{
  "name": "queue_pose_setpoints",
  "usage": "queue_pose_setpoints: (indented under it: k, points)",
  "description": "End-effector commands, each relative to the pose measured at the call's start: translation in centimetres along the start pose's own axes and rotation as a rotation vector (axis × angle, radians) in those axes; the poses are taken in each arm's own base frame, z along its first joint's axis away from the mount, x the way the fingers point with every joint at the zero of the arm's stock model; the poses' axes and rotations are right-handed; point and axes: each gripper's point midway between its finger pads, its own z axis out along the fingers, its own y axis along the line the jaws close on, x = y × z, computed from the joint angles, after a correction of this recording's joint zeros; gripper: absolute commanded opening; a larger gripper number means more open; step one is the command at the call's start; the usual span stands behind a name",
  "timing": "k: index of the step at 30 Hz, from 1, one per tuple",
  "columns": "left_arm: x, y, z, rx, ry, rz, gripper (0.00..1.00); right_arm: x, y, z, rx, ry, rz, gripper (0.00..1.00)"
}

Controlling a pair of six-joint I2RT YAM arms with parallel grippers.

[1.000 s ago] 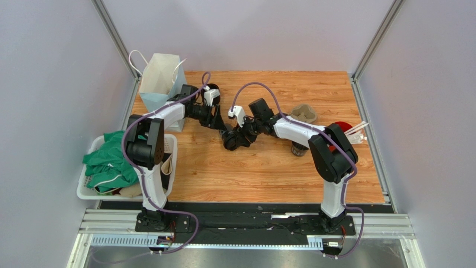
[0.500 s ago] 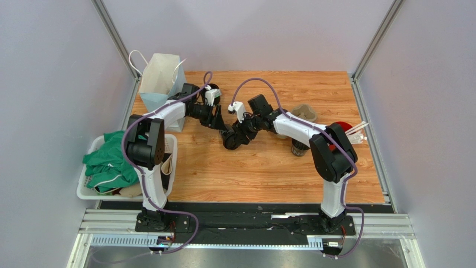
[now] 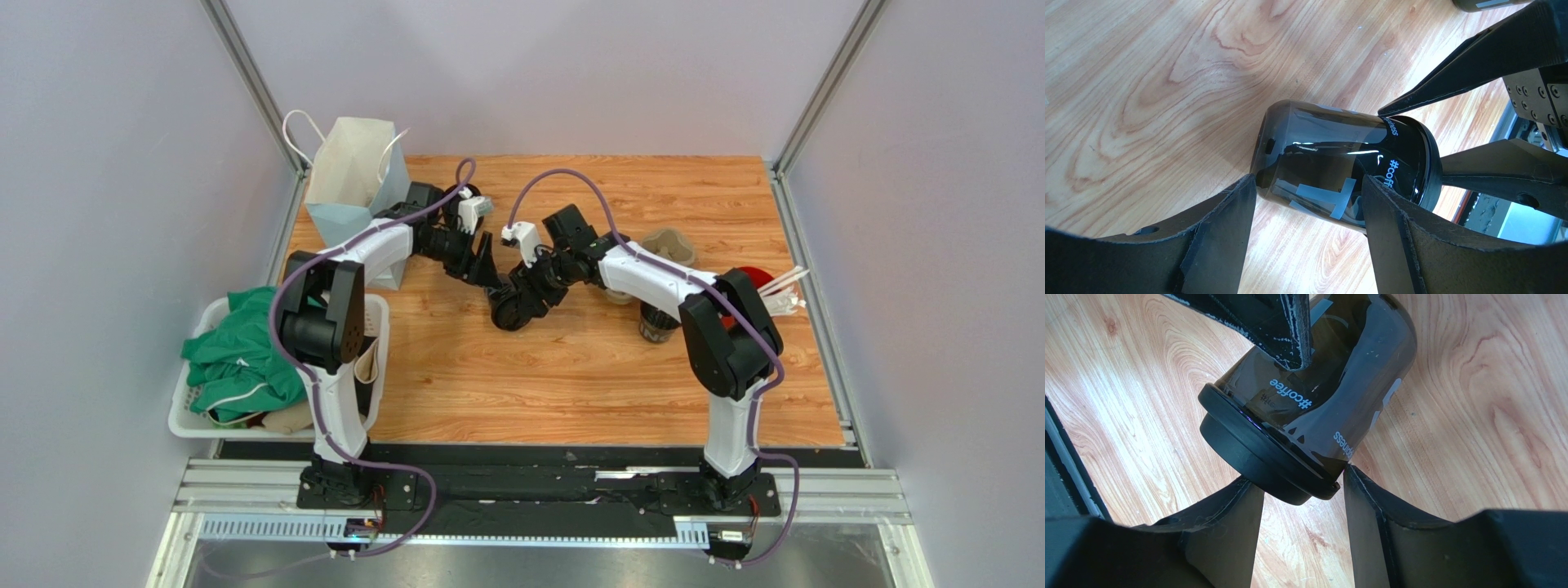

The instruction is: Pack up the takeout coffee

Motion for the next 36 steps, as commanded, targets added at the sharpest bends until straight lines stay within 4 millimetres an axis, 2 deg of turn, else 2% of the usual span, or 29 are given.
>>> queue_pose_setpoints:
  k: [1,9,16,24,36]
  points:
    - [3.9,-1.6,2.4,0.046,0.147,-0.029,0.72,-8.4,-1.2,-1.9,0.060,-0.235,-0.071,0.53]
    - [3.9,-1.7,2.4,0.046,0.148,-0.024,0.72,-9.5,-1.4,-3.3,0.082,-0.260,-0.073,0.53]
    - [4.1,-1.4,2.2,0.023,0.157,-0.022,0.72,-9.8,-1.4,-3.6,0.086,-0.262,-0.071,0.54]
    - [4.4,-0.7,2.1,-0.017,0.173,-0.026,0.72,-11.2,-1.5,-4.3,0.096,-0.276,-0.071,0.55]
    - [3.9,-0.5,2.2,-0.028,0.163,-0.025,0.72,-11.3,-2.3,-3.3,0.101,-0.255,-0.057,0.56]
